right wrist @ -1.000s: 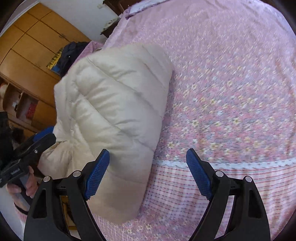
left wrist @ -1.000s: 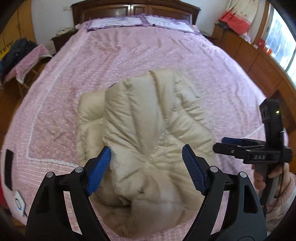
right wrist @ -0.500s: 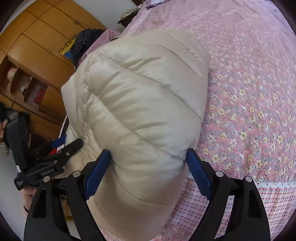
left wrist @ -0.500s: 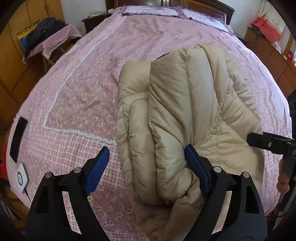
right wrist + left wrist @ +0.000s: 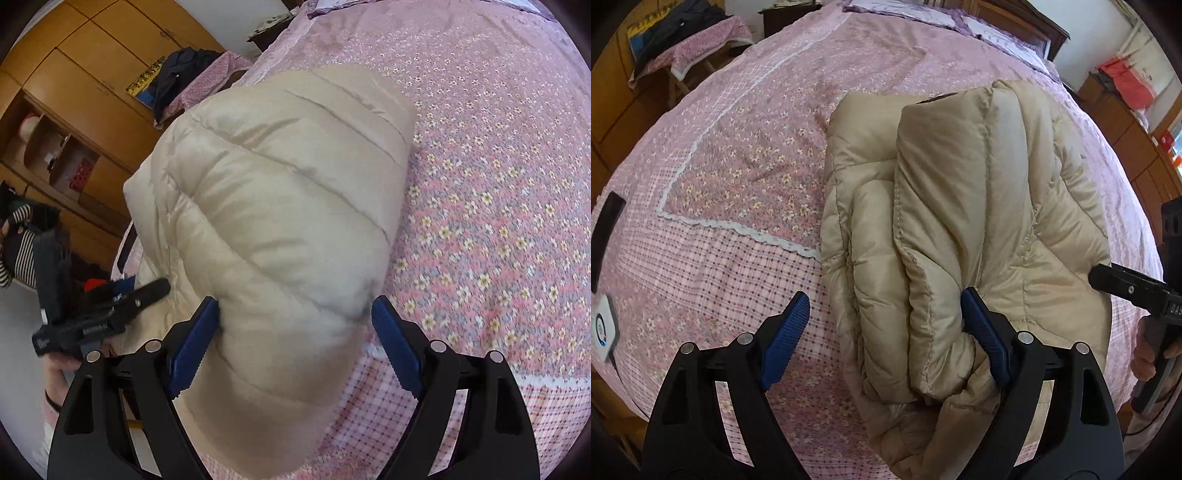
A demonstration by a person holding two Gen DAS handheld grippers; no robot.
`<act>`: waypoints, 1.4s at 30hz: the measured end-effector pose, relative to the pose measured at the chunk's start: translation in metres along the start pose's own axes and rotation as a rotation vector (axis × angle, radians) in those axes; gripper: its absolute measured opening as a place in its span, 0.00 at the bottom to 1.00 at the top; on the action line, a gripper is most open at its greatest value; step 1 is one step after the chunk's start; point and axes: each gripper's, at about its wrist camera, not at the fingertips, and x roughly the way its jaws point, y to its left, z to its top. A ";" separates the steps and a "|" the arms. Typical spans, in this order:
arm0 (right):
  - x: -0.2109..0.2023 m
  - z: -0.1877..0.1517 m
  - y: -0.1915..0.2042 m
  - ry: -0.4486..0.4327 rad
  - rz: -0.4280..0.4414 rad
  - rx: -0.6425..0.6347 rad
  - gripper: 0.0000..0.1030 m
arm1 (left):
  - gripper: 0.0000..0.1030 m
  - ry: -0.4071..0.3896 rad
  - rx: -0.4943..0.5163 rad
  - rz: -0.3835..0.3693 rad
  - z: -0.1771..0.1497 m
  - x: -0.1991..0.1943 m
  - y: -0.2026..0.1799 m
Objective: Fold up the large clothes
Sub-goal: 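Press both open tools against the folded jacket to flatten it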
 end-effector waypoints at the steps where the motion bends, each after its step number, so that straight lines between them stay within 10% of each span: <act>1: -0.001 -0.001 -0.003 -0.005 0.002 -0.005 0.80 | 0.81 0.001 0.004 -0.002 0.001 0.000 0.001; 25: 0.033 -0.048 -0.028 -0.038 0.276 0.298 0.91 | 0.83 0.011 -0.086 -0.144 -0.002 0.022 0.039; 32: 0.060 -0.048 -0.007 -0.047 0.328 0.295 0.89 | 0.61 -0.036 -0.179 -0.379 -0.016 0.024 0.054; 42: 0.012 -0.020 0.008 -0.173 0.312 0.166 0.61 | 0.47 -0.103 -0.221 -0.598 -0.015 0.021 0.036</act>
